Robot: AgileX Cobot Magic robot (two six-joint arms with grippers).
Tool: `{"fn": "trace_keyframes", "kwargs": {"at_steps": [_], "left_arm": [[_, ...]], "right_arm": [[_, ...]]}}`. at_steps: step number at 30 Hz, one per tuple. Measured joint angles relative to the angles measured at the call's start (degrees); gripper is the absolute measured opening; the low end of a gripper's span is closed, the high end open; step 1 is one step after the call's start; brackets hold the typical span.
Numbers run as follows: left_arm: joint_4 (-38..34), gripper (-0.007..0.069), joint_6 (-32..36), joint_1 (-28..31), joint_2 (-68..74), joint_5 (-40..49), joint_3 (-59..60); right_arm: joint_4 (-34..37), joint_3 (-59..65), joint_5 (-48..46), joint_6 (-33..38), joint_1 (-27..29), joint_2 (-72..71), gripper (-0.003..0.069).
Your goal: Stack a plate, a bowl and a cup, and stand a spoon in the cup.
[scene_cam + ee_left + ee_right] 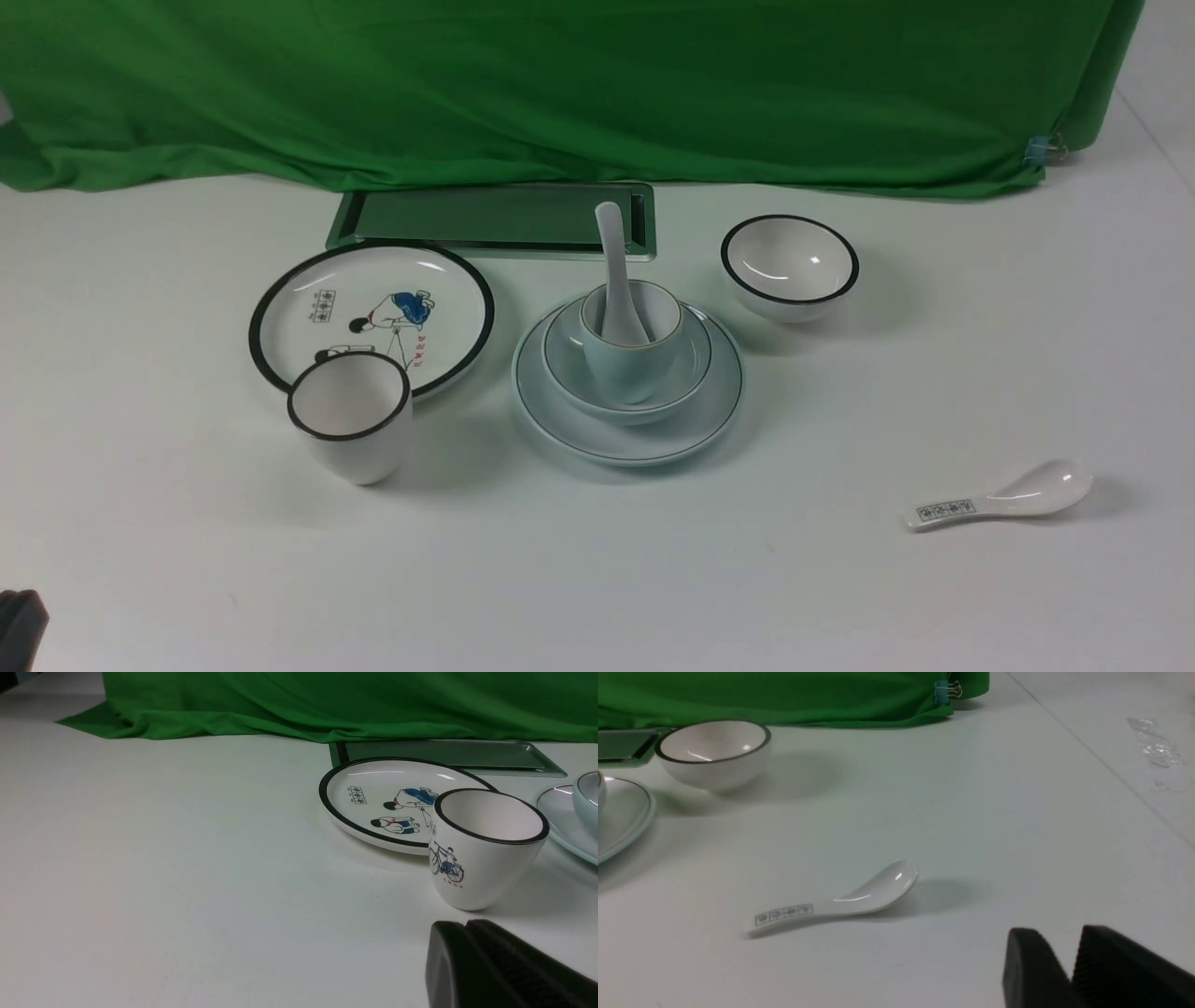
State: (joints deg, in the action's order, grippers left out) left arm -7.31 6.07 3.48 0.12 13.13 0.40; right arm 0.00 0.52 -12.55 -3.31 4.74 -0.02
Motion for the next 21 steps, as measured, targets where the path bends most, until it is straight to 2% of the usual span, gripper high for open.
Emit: {"fn": "trace_keyframes", "kwargs": {"at_steps": [21], "left_arm": [[0.0, -0.0031, 0.0, 0.0, 0.0, 0.0, 0.0]], "right_arm": [[0.0, 0.0, 0.0, 0.0, 0.0, 0.0, 0.022]]}}
